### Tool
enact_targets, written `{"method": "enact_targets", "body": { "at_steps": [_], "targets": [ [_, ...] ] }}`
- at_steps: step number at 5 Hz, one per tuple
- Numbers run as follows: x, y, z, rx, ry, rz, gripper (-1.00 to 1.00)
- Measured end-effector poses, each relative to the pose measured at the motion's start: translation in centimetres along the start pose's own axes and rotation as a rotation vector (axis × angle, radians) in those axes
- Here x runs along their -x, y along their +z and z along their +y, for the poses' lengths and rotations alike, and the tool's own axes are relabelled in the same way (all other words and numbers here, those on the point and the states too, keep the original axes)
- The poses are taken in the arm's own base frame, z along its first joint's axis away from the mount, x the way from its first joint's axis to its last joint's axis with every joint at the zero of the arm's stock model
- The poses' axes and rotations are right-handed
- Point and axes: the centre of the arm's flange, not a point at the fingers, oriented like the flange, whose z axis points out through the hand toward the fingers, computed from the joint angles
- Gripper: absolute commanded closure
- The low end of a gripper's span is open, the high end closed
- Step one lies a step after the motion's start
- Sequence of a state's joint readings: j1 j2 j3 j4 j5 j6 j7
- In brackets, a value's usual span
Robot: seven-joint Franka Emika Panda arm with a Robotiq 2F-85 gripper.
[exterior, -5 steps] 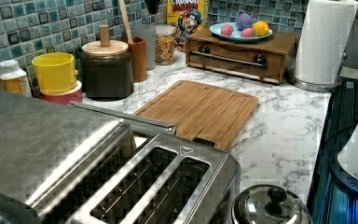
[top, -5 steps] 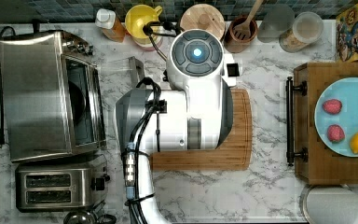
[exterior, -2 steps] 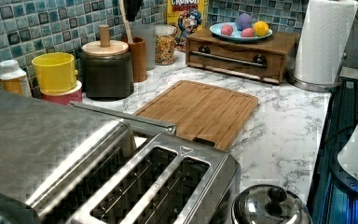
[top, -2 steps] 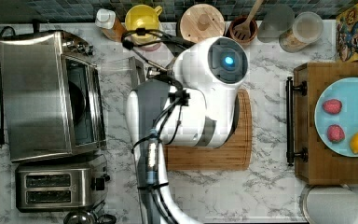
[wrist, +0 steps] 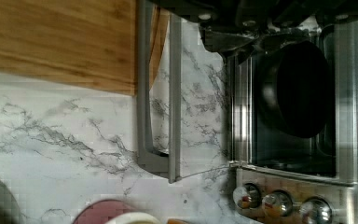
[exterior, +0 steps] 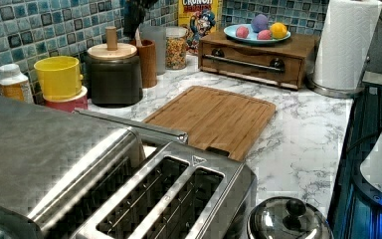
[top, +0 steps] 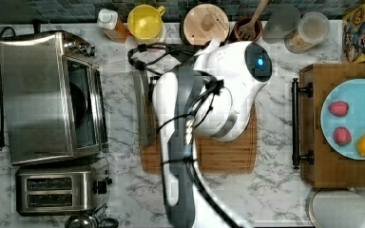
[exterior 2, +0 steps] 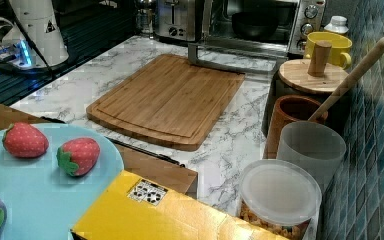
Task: Close the oven.
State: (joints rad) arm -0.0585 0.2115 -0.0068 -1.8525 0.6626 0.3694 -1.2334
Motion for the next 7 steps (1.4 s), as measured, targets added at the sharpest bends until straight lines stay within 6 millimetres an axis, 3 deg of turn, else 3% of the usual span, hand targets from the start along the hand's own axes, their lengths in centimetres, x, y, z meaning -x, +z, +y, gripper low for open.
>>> {"method": "enact_targets", "body": {
  "at_steps": [1,2,3,4,5,7],
  "targets": [
    [-0.1,4.8,5.3,-0.028,-0.011,-0.086,1.0],
    [0.8,11.4,10.4,-0.091,0.05,-0.167,1.0],
    [2.2,17.8,13.8,-0.167,0.066,-0.227,1.0],
    [3.5,20.8,15.1,-0.231,0.05,-0.22,1.0],
    [2.8,19.1,14.9,-0.237,0.046,-0.18,1.0],
    [-0.3,16.8,13.7,-0.24,-0.01,-0.136,1.0]
  ]
}}
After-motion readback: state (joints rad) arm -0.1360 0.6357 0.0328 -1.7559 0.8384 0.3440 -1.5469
